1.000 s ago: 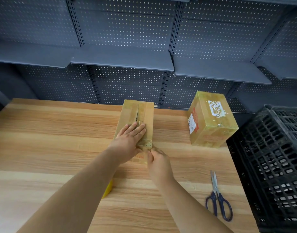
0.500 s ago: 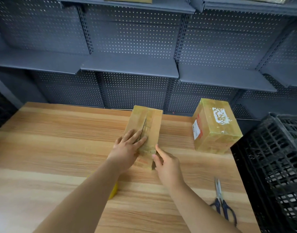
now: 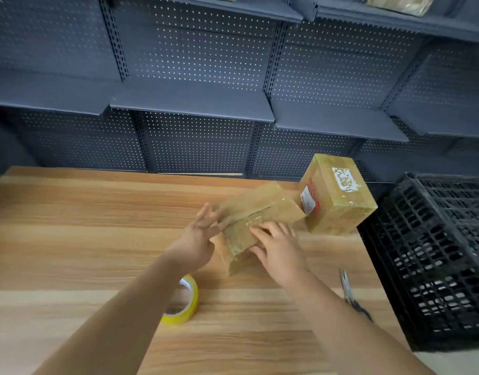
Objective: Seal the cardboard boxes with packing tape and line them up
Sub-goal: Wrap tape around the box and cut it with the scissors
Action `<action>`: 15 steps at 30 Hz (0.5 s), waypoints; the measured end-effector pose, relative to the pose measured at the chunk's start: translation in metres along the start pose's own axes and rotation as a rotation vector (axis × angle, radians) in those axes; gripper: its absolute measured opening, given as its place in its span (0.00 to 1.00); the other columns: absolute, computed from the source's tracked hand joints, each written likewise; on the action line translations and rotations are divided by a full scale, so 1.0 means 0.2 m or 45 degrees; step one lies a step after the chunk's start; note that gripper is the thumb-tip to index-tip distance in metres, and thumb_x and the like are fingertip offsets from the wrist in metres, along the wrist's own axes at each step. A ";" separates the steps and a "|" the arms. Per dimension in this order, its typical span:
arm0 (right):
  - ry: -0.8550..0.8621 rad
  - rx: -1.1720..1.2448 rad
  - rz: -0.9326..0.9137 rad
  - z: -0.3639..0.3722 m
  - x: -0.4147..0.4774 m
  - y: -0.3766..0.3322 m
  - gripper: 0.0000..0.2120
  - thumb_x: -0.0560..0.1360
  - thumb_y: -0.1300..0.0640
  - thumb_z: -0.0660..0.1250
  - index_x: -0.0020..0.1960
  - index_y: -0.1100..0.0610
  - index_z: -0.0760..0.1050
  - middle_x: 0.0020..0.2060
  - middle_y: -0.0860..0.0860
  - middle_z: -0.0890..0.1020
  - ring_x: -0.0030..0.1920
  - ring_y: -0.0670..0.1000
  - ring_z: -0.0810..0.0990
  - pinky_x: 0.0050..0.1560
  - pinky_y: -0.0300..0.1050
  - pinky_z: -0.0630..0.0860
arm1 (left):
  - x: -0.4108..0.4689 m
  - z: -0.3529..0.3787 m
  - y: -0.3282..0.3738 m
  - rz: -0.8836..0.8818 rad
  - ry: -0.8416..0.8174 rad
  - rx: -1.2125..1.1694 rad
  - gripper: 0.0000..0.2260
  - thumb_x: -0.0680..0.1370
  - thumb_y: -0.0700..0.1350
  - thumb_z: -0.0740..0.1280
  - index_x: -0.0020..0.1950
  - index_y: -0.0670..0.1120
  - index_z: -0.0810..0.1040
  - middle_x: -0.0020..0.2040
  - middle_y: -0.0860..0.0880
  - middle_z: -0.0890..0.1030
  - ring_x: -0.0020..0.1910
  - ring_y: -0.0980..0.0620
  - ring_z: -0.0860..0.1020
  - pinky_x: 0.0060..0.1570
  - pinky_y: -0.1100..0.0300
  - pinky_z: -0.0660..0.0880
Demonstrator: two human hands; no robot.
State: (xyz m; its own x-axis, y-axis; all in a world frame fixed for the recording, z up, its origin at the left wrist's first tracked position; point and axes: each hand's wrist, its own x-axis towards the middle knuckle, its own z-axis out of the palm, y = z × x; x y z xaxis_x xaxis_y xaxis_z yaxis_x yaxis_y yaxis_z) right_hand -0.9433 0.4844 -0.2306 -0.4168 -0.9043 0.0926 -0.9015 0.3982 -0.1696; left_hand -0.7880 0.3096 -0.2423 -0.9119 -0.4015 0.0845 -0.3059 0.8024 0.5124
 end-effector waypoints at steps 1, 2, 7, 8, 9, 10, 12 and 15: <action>0.058 -0.042 0.039 0.02 -0.02 -0.03 0.22 0.71 0.44 0.74 0.63 0.47 0.78 0.56 0.47 0.79 0.58 0.55 0.76 0.58 0.55 0.73 | -0.03 -0.01 0.01 -0.078 0.046 -0.068 0.34 0.71 0.30 0.60 0.75 0.52 0.66 0.77 0.57 0.55 0.79 0.49 0.47 0.74 0.59 0.51; 0.099 -0.071 0.064 0.03 -0.05 -0.06 0.21 0.70 0.41 0.74 0.60 0.47 0.80 0.52 0.47 0.79 0.53 0.54 0.77 0.53 0.54 0.74 | -0.06 -0.02 0.01 -0.164 0.102 -0.137 0.32 0.72 0.31 0.61 0.75 0.50 0.67 0.77 0.56 0.57 0.79 0.50 0.48 0.73 0.62 0.49; 0.179 -0.010 0.184 0.04 -0.07 -0.13 0.20 0.70 0.43 0.75 0.59 0.48 0.80 0.53 0.48 0.78 0.54 0.54 0.76 0.53 0.54 0.72 | -0.33 -0.02 -0.05 -0.392 0.151 -0.218 0.20 0.76 0.36 0.66 0.68 0.44 0.76 0.67 0.48 0.75 0.69 0.49 0.67 0.68 0.66 0.60; 0.189 -0.002 0.175 0.04 -0.07 -0.13 0.20 0.69 0.44 0.75 0.59 0.48 0.81 0.53 0.48 0.78 0.54 0.55 0.77 0.53 0.54 0.72 | -0.40 -0.01 -0.07 -0.425 0.142 -0.169 0.17 0.77 0.37 0.67 0.66 0.44 0.78 0.65 0.48 0.76 0.67 0.48 0.70 0.65 0.63 0.63; 0.202 -0.004 0.167 0.04 -0.07 -0.14 0.20 0.69 0.44 0.76 0.58 0.49 0.81 0.53 0.49 0.78 0.53 0.55 0.77 0.53 0.54 0.72 | -0.45 0.00 -0.09 -0.449 0.172 -0.116 0.15 0.76 0.39 0.68 0.63 0.43 0.80 0.62 0.47 0.79 0.64 0.47 0.73 0.62 0.59 0.68; 0.189 -0.004 0.158 0.04 -0.07 -0.14 0.20 0.70 0.45 0.76 0.59 0.49 0.80 0.53 0.49 0.78 0.54 0.56 0.77 0.54 0.54 0.71 | -0.50 0.01 -0.10 -0.441 0.224 -0.070 0.11 0.76 0.40 0.69 0.58 0.43 0.82 0.57 0.47 0.81 0.59 0.45 0.76 0.56 0.56 0.73; 0.150 0.023 0.161 0.04 -0.08 -0.14 0.20 0.73 0.45 0.73 0.63 0.49 0.78 0.58 0.49 0.77 0.58 0.55 0.75 0.60 0.54 0.69 | -0.60 0.04 -0.09 -0.342 0.235 0.085 0.09 0.75 0.49 0.67 0.47 0.46 0.84 0.46 0.49 0.82 0.49 0.44 0.80 0.44 0.55 0.77; 0.417 0.171 0.146 0.04 -0.17 -0.20 0.15 0.75 0.47 0.69 0.58 0.53 0.81 0.55 0.50 0.78 0.55 0.53 0.76 0.59 0.53 0.69 | -0.68 0.15 -0.01 -0.362 -0.263 0.399 0.22 0.75 0.64 0.59 0.58 0.52 0.80 0.58 0.51 0.80 0.60 0.48 0.77 0.56 0.55 0.74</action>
State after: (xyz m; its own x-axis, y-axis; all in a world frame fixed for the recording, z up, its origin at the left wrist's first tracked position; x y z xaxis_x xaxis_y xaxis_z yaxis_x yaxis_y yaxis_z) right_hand -0.8921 0.4971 -0.2346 -0.5487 -0.7491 0.3712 -0.8327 0.4502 -0.3223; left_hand -0.6708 0.3753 -0.2807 -0.8057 -0.5537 -0.2103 -0.5901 0.7808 0.2053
